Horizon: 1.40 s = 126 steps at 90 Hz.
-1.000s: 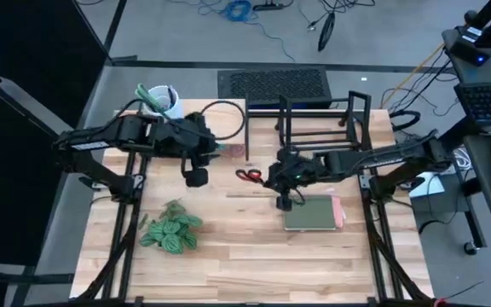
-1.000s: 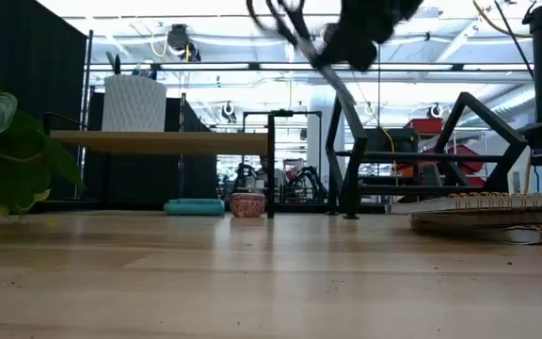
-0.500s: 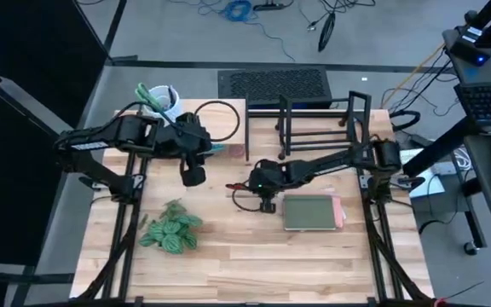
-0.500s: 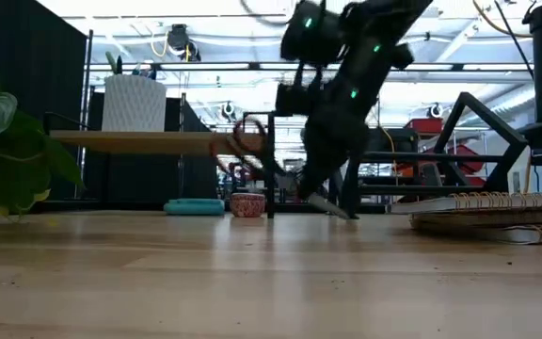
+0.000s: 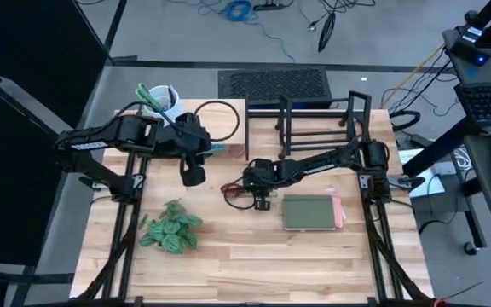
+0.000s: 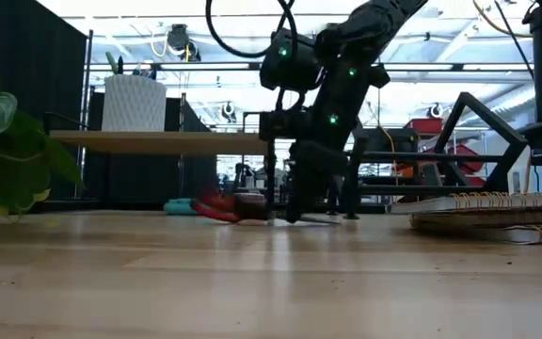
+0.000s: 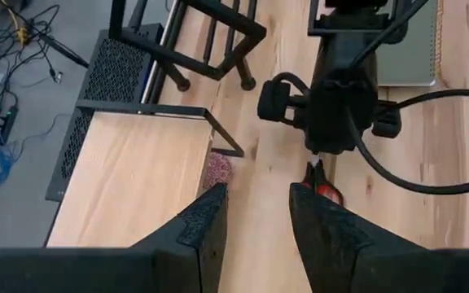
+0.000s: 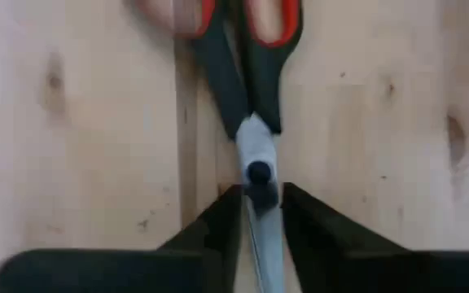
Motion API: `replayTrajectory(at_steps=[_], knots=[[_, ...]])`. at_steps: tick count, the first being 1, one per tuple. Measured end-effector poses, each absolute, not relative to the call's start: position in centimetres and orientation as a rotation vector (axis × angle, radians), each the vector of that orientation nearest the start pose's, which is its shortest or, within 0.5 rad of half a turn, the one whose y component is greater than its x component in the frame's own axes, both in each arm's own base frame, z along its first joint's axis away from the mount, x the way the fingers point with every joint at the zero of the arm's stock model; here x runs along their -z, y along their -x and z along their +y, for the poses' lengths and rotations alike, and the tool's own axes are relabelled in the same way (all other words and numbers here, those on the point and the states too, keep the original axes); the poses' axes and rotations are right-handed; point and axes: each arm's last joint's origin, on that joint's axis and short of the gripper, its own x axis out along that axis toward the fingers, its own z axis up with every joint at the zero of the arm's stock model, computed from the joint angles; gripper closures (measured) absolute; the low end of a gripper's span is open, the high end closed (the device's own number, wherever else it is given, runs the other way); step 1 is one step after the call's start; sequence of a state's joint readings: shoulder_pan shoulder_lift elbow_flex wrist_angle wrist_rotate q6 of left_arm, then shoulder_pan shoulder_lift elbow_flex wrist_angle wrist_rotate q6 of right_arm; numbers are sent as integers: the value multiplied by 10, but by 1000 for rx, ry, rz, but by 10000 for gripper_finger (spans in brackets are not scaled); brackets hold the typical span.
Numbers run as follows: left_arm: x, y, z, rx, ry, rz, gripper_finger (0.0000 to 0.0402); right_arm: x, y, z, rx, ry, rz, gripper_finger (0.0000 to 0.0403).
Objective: Stock shelves
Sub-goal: Remove the black scissors from the white pen holder, then remove the green scissors from the white pen holder
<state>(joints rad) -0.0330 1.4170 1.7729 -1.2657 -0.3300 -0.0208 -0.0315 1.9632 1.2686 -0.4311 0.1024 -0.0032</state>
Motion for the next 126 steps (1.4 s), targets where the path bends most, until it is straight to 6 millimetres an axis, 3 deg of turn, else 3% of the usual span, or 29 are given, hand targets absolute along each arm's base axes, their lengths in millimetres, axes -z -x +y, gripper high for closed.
replayTrajectory(at_steps=[9,19,30,38,55,65,78,95,126], knots=[[-431,-247,1,-286,-146,895,281,-173,-378,-14,119,12,1130,265],[-431,-247,2,-329,-141,888,281,-212,-360,-13,125,-28,1091,224],[-432,-246,8,-458,-162,872,281,-248,-343,-13,141,-55,966,199],[-433,-245,16,-577,-172,856,281,-260,-333,-13,143,-67,850,191],[-433,-230,37,-835,-95,866,281,-238,-319,-12,144,-100,631,188],[-438,-205,45,-1044,-35,826,281,-221,-315,-12,154,-151,546,188],[-449,-178,53,-1294,68,641,281,-209,-313,-12,157,-178,504,188],[-450,-164,72,-1433,207,575,281,-212,-315,-12,147,-153,465,188],[-442,-147,118,-1587,438,642,281,-212,-315,-1,101,-98,478,188]])
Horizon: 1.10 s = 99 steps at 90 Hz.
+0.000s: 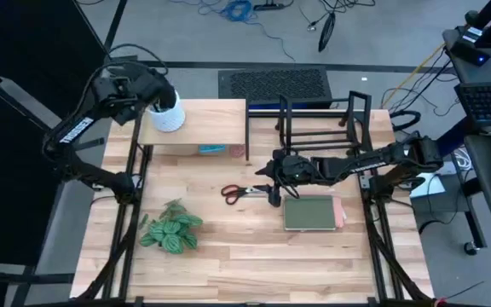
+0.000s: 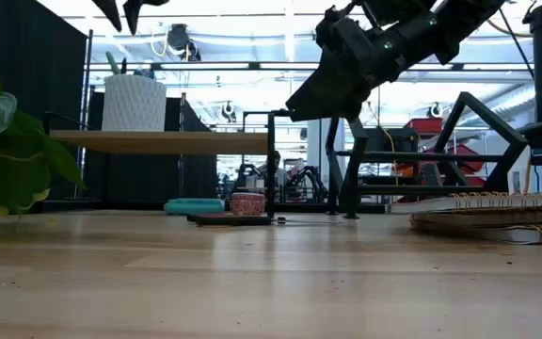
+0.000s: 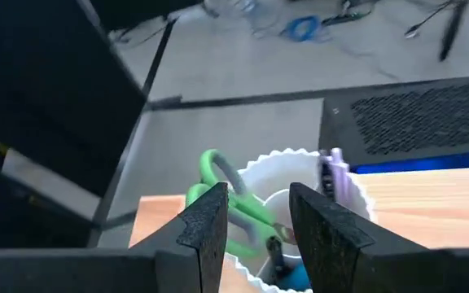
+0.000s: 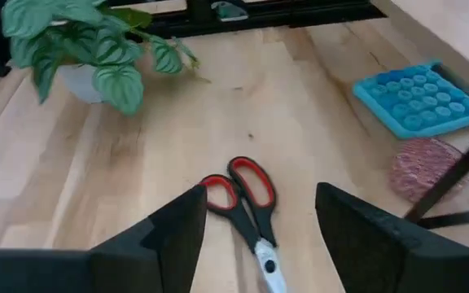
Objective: Stock shelves
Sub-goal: Remove the green scissors from the white pen holder
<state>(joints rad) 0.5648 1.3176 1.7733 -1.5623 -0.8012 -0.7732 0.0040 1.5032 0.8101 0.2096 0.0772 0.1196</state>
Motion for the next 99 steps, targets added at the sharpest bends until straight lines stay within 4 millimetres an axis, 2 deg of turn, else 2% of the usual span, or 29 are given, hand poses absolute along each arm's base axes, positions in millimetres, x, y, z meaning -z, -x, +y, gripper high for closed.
replayTrajectory(at_steps=[25,46,99], knots=[[-440,-135,130,-1565,567,694,281,-211,-314,14,48,-64,485,188],[-439,-130,138,-1589,563,722,281,-211,-313,23,20,-56,485,188],[-426,-128,166,-1563,615,862,281,-211,-313,25,18,-67,485,188]])
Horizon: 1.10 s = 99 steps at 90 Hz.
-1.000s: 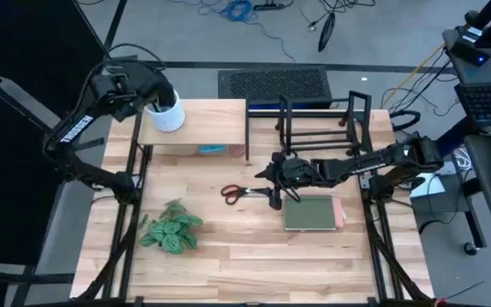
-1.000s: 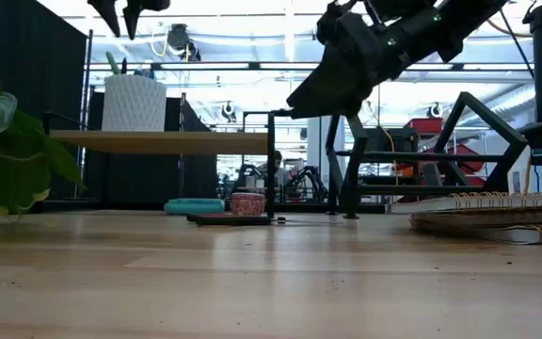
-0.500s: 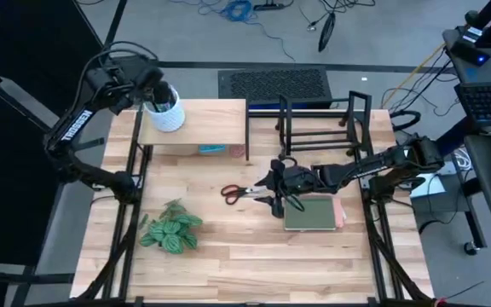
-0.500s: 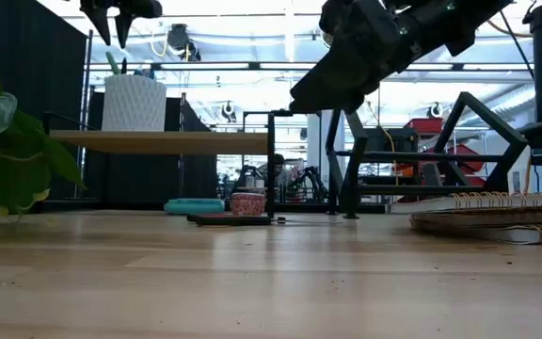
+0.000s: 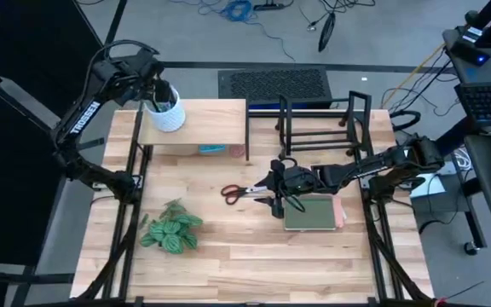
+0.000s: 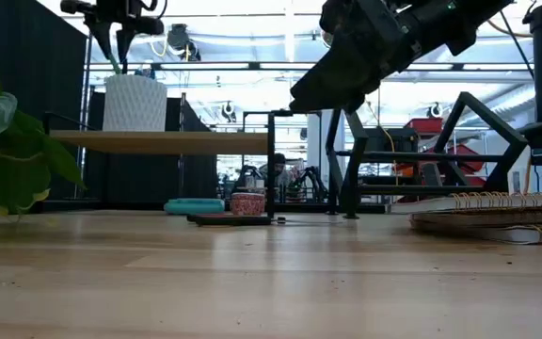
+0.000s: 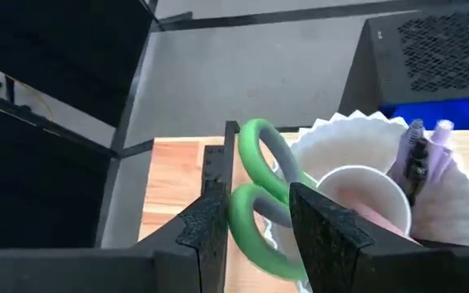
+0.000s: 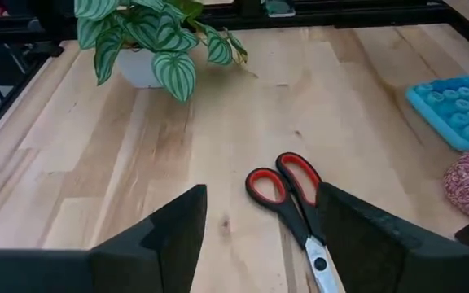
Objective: Stock shelves
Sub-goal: Remove the green scissors from the white pen holder
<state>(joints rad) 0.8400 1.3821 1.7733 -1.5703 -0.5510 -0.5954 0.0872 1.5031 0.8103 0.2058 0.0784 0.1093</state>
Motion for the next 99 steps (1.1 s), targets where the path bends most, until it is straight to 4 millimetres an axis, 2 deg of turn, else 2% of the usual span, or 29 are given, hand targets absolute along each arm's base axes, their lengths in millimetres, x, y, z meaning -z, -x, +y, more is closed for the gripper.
replayTrajectory(at_steps=[36,67,99], knots=[[-425,-129,167,-1492,648,892,282,-208,-315,25,18,-65,494,188],[-427,-130,166,-1471,644,881,345,-207,-315,25,21,-74,499,188],[-428,-131,159,-1425,607,902,345,-207,-315,25,21,-75,498,188]])
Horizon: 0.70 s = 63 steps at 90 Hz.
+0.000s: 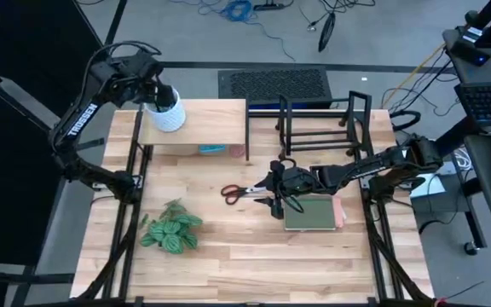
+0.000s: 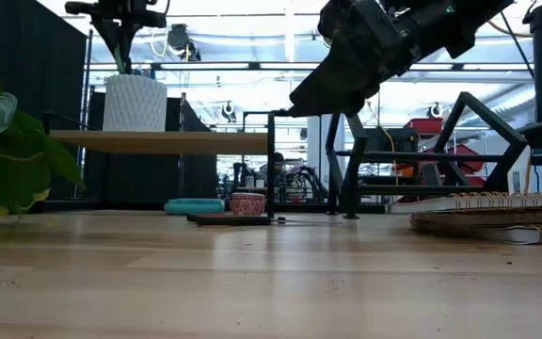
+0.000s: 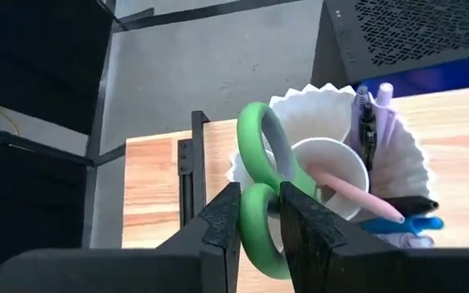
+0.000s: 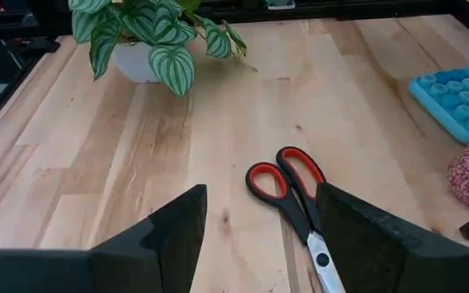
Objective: Stock shelves
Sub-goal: Remove the green scissors from the white pen holder
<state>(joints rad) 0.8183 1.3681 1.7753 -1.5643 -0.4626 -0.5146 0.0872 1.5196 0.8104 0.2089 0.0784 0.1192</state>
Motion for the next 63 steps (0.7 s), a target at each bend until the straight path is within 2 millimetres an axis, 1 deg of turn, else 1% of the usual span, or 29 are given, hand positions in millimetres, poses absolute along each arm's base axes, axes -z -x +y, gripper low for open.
replayTrajectory(at_steps=[30,52,63], knots=[[-439,-134,151,-1361,547,843,346,-207,-315,25,27,-100,498,188],[-445,-138,146,-1306,483,843,386,-207,-315,25,30,-109,498,188],[-448,-140,142,-1284,464,839,388,-207,-315,25,30,-110,498,188]])
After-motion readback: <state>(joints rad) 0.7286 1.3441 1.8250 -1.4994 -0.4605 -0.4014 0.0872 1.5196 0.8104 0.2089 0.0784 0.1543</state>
